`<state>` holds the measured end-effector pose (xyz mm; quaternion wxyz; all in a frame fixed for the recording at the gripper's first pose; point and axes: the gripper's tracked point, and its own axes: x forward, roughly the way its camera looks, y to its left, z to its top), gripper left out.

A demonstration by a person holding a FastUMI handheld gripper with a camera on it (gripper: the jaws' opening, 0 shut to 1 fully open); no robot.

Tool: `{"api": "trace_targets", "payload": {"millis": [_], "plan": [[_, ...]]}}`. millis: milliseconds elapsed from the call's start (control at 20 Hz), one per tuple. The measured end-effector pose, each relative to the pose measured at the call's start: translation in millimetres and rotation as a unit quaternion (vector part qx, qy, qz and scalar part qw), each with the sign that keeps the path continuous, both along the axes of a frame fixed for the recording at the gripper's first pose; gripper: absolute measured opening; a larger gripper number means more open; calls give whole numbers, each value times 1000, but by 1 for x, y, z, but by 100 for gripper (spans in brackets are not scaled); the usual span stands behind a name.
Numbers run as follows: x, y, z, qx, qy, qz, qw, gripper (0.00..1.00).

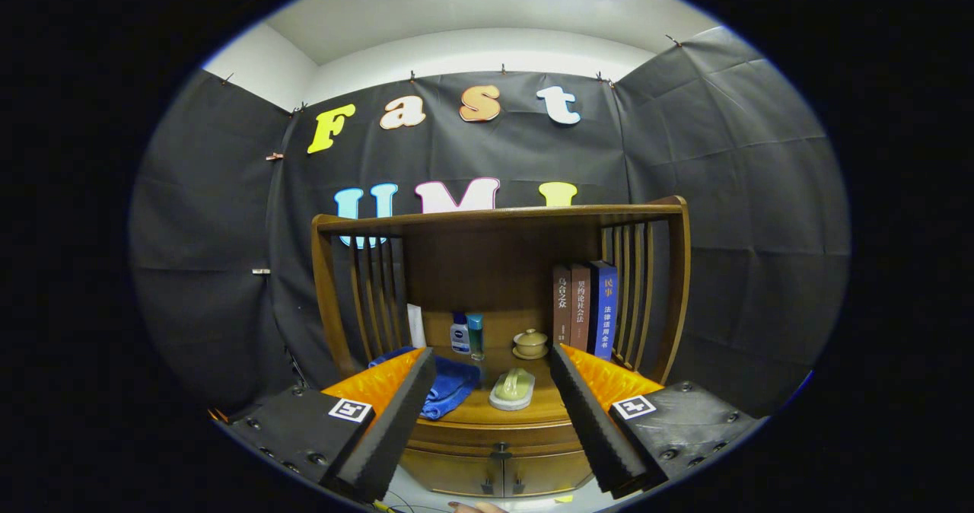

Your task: Pull open the drawer, take out the items inside it, and place them on the countertop above the cabinet.

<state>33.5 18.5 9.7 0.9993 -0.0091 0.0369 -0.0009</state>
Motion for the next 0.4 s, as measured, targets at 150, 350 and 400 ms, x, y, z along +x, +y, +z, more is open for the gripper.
{"api": "trace_targets", "payload": {"millis": [150,350,400], "plan": [[-6,3,0,-3,0,2,1000,99],[-10,5,-3,-4,4,3,1000,99],[-11,5,-2,-4,4,4,1000,99]]}}
